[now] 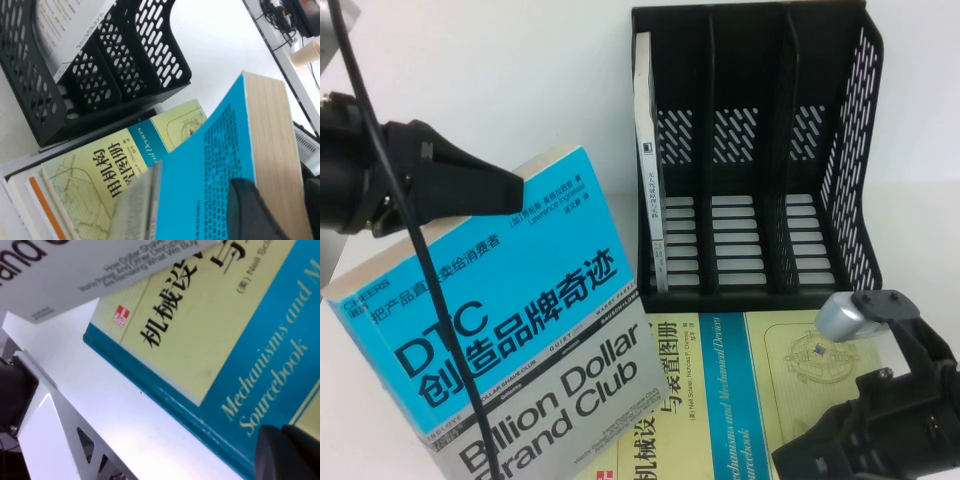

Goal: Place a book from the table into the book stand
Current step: Pick up the book with your left arm, then place the book on the book shelf

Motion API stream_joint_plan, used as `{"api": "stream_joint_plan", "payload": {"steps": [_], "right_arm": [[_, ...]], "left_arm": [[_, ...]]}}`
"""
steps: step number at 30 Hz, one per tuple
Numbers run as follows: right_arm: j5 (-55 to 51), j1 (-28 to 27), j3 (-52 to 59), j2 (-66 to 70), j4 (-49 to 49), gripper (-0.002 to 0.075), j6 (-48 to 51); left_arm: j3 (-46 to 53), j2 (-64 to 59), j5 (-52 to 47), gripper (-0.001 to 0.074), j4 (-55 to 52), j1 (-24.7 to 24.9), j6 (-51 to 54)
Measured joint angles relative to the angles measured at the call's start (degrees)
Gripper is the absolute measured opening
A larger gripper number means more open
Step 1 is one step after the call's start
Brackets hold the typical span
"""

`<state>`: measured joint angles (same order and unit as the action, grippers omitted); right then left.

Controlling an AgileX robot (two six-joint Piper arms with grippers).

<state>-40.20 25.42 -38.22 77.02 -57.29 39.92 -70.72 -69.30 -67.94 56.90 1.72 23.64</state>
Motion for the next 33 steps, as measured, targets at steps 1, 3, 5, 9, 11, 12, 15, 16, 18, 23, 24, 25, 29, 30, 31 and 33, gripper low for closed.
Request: {"api": "stream_joint_plan", "payload": {"steps": [1, 3, 5, 9, 11, 12, 15, 16, 18, 23, 24, 25, 29, 30, 31, 33], "right_arm": [[0.0, 0.0, 0.0, 0.0, -0.3, -0.0003, 0.3], [0.0, 0.0, 0.0, 0.0, -0.5, -0.0003, 0.9], [0.4, 0.0, 0.0, 0.0, -0.6, -0.0003, 1.8], [2.0, 0.0, 0.0, 0.0, -0.6, -0.0003, 2.8], [2.3, 0.0, 0.0, 0.0, -0.6, -0.0003, 2.9], [2.4, 0.0, 0.0, 0.0, -0.6, -0.0003, 2.9], [2.6, 0.0, 0.0, 0.0, -0.3, -0.0003, 2.9], [2.9, 0.0, 0.0, 0.0, 0.1, -0.0003, 2.3], [3.2, 0.0, 0.0, -0.3, 1.9, -0.0003, -0.1], [3.5, 0.0, 0.0, -4.5, 12.2, -0.0003, -10.2], [3.5, 0.0, 0.0, -5.8, 15.3, -0.0003, -13.0], [3.5, 0.0, 0.0, -6.9, 17.9, -0.0003, -16.0], [2.9, 0.0, 0.0, -12.9, 31.1, -0.0003, -27.7], [2.4, 0.0, 0.0, -14.6, 34.0, -0.0003, -30.5], [2.2, 0.0, 0.0, -16.0, 36.2, -0.0003, -32.5], [2.0, 0.0, 0.0, -19.6, 41.2, -0.0003, -37.2]], "left_arm": [[-0.6, -0.1, -0.3, 0.0189, -0.5, 0.0, -0.3], [-2.1, -0.4, -1.0, 0.0189, -1.2, 0.1, -1.4], [-3.8, -0.6, -1.3, 0.0189, -1.5, 0.3, -1.8], [-7.3, -0.6, -1.3, 0.0189, -1.5, 0.3, -3.1], [-8.2, -0.6, -1.3, 0.0189, -1.5, 0.3, -3.8], [-8.5, -0.6, -1.3, 0.0189, -1.5, 0.3, -4.2], [-8.9, -0.8, -1.3, 0.0189, -1.5, 0.3, -4.7], [-9.4, -1.1, -1.3, 0.0189, -1.5, 0.3, -5.0], [-10.3, -1.9, -1.2, 0.0189, -1.1, 0.6, -5.6], [-13.8, -5.6, 1.9, 0.0189, -1.3, 4.6, -7.6], [-14.6, -6.3, 2.7, 0.0189, -1.7, 5.9, -8.4], [-15.7, -7.3, 3.8, 0.0189, -2.5, 7.2, -9.4], [-20.9, -12.0, 6.3, 0.0189, -5.5, 11.8, -13.2], [-22.2, -13.4, 6.4, 0.0189, -5.8, 12.6, -13.7], [-24.4, -15.0, 6.4, 0.0189, -6.3, 13.5, -14.4], [-28.0, -17.8, 6.8, 0.0189, -7.3, 15.2, -16.3]]}}
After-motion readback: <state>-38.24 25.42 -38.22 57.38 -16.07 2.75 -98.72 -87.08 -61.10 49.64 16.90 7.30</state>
